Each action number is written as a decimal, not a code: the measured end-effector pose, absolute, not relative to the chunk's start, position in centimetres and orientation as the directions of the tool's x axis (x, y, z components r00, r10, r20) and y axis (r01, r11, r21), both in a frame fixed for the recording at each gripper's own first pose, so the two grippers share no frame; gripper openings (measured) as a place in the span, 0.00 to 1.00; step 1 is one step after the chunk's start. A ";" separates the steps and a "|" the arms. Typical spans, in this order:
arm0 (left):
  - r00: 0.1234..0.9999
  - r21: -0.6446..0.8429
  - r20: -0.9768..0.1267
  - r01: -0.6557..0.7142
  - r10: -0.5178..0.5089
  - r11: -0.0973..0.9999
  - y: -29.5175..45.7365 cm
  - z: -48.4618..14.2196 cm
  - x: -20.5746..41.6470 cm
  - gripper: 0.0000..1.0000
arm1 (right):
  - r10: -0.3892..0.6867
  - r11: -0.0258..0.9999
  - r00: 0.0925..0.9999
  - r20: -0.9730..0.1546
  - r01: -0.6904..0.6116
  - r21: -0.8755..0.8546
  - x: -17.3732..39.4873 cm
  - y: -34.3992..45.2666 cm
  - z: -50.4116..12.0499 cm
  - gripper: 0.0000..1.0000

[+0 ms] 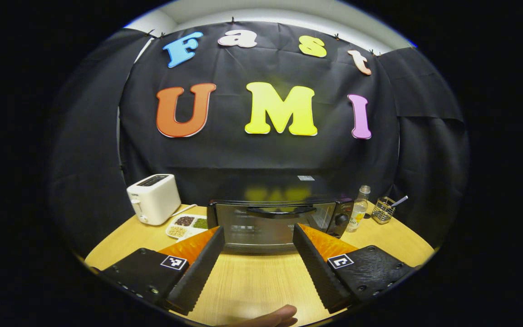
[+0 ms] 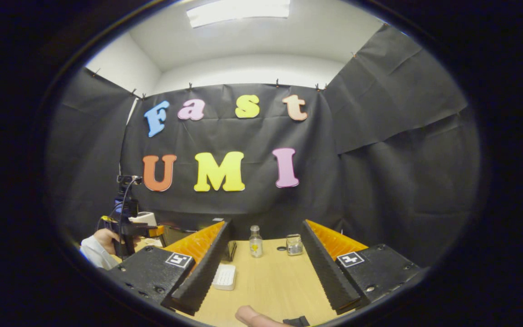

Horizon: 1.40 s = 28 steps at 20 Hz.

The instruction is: Open the electric oven with the left hand, put the food in, and close the electric oven.

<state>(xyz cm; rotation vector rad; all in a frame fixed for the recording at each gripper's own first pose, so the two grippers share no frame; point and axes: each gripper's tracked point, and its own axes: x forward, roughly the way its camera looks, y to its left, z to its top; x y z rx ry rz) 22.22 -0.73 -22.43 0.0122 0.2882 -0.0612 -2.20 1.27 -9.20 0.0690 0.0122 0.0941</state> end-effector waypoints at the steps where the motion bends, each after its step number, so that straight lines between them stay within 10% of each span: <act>1: 0.962 0.011 -0.271 0.052 -0.047 0.999 -0.5 -21.4 20.7 0.96 | 0.094 0.993 0.996 -0.005 -0.094 0.072 -2.6 1.2 -8.9 0.96; 17: 0.998 -0.014 -0.011 0.055 -0.055 0.998 -3.1 -9.6 -0.5 0.95 | 0.062 0.996 0.997 0.047 -0.065 0.067 -5.2 0.9 -8.3 0.96; 28: 0.998 0.072 0.048 0.045 -0.048 0.996 -4.4 -7.6 -3.6 0.84 | 0.016 0.999 0.996 0.086 -0.013 -0.030 -7.7 -2.7 -8.0 0.96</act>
